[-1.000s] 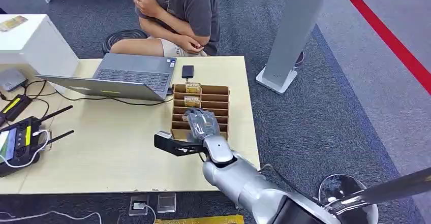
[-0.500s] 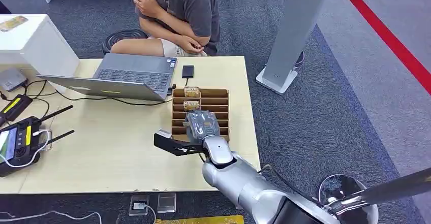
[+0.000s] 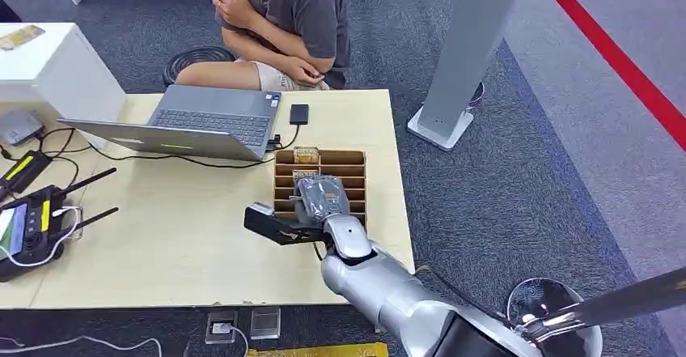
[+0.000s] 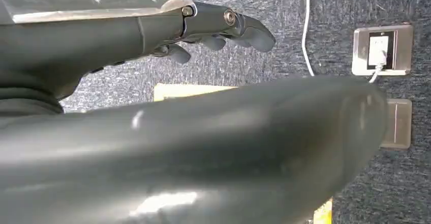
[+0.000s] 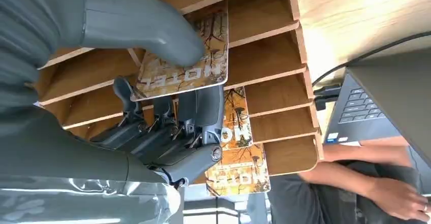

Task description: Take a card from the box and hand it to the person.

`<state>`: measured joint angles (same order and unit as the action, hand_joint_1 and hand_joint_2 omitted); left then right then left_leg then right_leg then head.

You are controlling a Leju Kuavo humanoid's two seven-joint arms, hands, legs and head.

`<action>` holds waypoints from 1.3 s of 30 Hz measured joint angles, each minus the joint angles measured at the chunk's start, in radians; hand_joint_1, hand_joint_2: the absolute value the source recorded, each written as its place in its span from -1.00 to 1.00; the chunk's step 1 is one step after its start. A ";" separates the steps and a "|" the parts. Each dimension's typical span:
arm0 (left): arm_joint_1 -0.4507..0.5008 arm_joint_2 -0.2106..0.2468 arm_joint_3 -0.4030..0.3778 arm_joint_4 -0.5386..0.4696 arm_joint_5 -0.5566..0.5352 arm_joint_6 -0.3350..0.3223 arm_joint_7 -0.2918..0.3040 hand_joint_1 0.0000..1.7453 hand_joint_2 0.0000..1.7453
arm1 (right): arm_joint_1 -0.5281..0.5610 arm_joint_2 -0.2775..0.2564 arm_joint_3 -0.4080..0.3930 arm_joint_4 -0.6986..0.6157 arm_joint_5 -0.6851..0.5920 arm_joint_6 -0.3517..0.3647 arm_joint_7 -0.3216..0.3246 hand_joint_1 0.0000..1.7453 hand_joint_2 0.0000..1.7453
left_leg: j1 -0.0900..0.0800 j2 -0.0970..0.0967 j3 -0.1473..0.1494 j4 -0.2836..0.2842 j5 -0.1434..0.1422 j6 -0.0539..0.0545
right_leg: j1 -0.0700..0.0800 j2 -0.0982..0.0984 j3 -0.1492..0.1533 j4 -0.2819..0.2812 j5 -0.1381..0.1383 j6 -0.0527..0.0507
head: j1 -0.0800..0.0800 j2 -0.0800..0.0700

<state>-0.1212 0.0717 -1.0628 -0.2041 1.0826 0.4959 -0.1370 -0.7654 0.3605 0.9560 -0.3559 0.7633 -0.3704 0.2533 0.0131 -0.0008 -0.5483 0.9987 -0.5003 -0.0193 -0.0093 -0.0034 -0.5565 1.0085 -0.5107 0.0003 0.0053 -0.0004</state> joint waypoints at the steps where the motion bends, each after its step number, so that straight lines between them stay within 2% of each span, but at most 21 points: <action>1: 0.000 0.000 0.000 0.000 0.000 0.000 0.000 -1.00 -1.00 | 0.000 0.000 0.000 0.000 -0.003 -0.001 -0.002 0.60 1.00 | 0.000 0.000 0.000 0.000 0.000 0.000 | 0.000 0.000 0.000 0.000 0.000 0.000 | 0.000 0.000; 14: 0.000 0.000 0.000 0.000 0.000 -0.001 0.000 -1.00 -1.00 | 0.001 0.002 0.001 -0.001 -0.034 -0.042 -0.039 0.68 1.00 | 0.000 0.000 -0.001 0.000 0.000 0.000 | 0.000 0.000 0.000 0.000 0.000 0.000 | 0.000 0.000; 23: 0.000 0.000 0.000 0.000 0.003 0.000 0.004 -1.00 -1.00 | -0.027 0.001 -0.001 -0.021 0.044 -0.041 -0.070 0.66 1.00 | 0.000 0.000 0.000 0.000 0.000 0.000 | 0.000 0.000 0.000 0.000 0.000 0.000 | 0.000 0.000; 24: 0.000 0.000 0.000 0.000 0.003 0.000 0.004 -1.00 -1.00 | -0.029 0.000 -0.001 -0.029 0.062 -0.035 -0.067 0.60 1.00 | 0.000 0.000 0.000 0.000 0.000 0.000 | 0.000 0.000 0.000 0.000 0.000 0.000 | 0.000 0.000; 26: 0.000 0.000 0.000 0.000 0.006 0.004 0.006 -1.00 -1.00 | -0.035 -0.005 -0.003 -0.057 0.111 -0.002 -0.055 0.66 1.00 | 0.000 0.000 0.000 0.000 0.000 0.000 | 0.000 0.000 0.000 0.000 0.000 0.000 | 0.000 0.000; 33: 0.001 0.002 0.000 0.000 0.014 0.007 0.009 -1.00 -1.00 | -0.034 -0.033 -0.023 -0.169 0.185 0.113 -0.040 0.58 1.00 | 0.000 0.000 0.000 0.000 0.000 0.000 | 0.000 0.000 -0.001 0.000 0.000 0.000 | 0.000 0.000; 39: 0.001 0.002 0.000 0.000 0.018 0.008 0.001 -1.00 -1.00 | -0.029 -0.069 -0.060 -0.295 0.187 0.115 -0.016 0.60 1.00 | 0.000 0.000 0.000 0.000 0.000 0.000 | 0.000 0.000 -0.001 0.000 0.000 0.000 | 0.000 0.000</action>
<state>-0.1199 0.0740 -1.0628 -0.2041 1.1005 0.5039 -0.1358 -0.7948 0.2915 0.8957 -0.6507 0.9499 -0.2552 0.2373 0.0130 -0.0008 -0.5486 0.9988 -0.5003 -0.0193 -0.0093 -0.0033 -0.5571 1.0085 -0.5107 0.0003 0.0053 -0.0004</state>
